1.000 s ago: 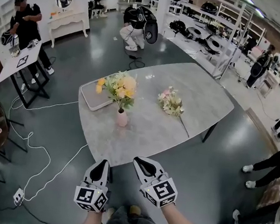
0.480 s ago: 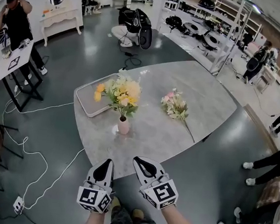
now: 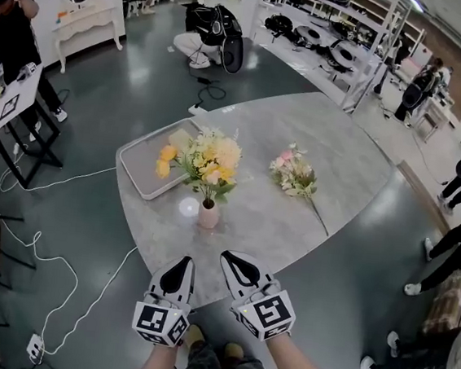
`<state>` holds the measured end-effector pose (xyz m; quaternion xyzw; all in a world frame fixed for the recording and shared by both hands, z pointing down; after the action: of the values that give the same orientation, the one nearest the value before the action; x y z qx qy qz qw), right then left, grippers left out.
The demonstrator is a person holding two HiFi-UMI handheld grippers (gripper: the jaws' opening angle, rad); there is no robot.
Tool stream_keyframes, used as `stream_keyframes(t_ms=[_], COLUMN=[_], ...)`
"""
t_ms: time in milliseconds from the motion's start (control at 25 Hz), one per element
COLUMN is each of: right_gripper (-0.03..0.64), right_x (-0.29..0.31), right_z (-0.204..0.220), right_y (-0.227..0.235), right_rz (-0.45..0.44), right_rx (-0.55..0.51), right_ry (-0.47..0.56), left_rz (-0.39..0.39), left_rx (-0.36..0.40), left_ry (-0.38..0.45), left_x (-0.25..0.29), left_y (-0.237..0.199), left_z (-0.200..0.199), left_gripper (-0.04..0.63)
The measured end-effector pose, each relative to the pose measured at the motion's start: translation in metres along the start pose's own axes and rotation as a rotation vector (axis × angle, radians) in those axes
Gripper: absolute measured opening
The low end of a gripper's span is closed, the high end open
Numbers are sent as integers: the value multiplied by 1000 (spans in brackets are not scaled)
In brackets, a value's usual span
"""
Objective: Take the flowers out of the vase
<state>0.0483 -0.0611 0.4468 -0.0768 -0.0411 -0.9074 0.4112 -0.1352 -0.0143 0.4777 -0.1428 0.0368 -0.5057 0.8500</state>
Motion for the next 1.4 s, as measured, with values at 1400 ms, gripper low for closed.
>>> stream_keyframes(t_ms=[1400], right_gripper=[115], right_x=[114], right_z=[-11], right_y=[17], right_rz=[167], right_rx=[-26], right_ry=[-100], left_rz=[62], left_rx=[-11], left_ry=[-43], left_x=[72], left_y=[-74], left_z=[20], left_gripper=[15])
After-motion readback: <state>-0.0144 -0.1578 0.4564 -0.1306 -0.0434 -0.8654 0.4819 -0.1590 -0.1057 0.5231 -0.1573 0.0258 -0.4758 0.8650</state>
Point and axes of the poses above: the fingertips, and each gripper's own axes: x forward along the fingers, y to its right, z out of its underside, the point moved 10 cm from there along -x, backward along the fingers, and after that the axes turned 7 degrees about z, right-handed, at the moved point
